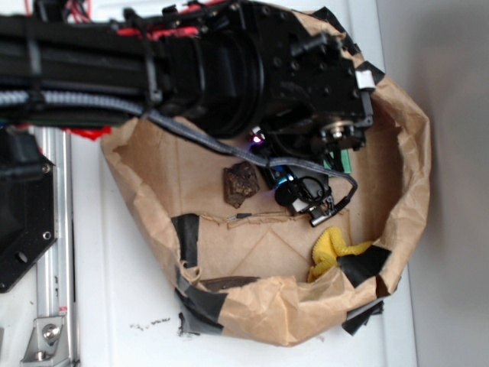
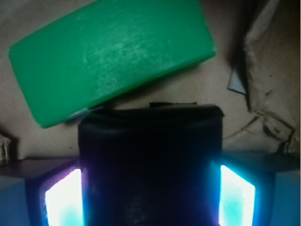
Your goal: Grab the black box.
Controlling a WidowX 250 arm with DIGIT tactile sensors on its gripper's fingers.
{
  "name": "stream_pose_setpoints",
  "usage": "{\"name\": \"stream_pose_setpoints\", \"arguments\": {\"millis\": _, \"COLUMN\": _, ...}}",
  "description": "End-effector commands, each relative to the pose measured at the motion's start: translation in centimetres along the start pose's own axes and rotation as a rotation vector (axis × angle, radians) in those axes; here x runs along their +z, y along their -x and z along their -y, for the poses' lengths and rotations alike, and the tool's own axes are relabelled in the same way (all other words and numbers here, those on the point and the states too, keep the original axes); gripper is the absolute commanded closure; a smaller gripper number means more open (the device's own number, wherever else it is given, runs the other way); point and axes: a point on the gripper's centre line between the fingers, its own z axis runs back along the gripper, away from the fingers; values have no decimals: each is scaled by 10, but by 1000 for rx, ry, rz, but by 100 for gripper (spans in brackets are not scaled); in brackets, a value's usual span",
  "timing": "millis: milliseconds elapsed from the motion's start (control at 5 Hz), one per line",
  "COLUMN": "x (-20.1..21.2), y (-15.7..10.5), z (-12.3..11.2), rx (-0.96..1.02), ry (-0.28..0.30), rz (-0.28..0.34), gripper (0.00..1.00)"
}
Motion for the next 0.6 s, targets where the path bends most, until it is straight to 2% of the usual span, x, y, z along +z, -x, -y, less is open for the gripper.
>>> {"name": "stream_pose_setpoints", "arguments": {"millis": 0, "x": 77, "y": 3, "z": -21, "rx": -109, "ry": 8, "rz": 180, "gripper": 100}}
{"name": "stream_pose_setpoints", "arguments": {"millis": 200, "x": 124, "y": 11, "z": -32, "rx": -222, "ry": 103, "rz": 286, "gripper": 100}}
{"name": "stream_pose_setpoints", "arguments": {"millis": 400, "x": 174, "y": 27, "z": -38, "rx": -329, "ry": 100, "rz": 299, "gripper": 100}}
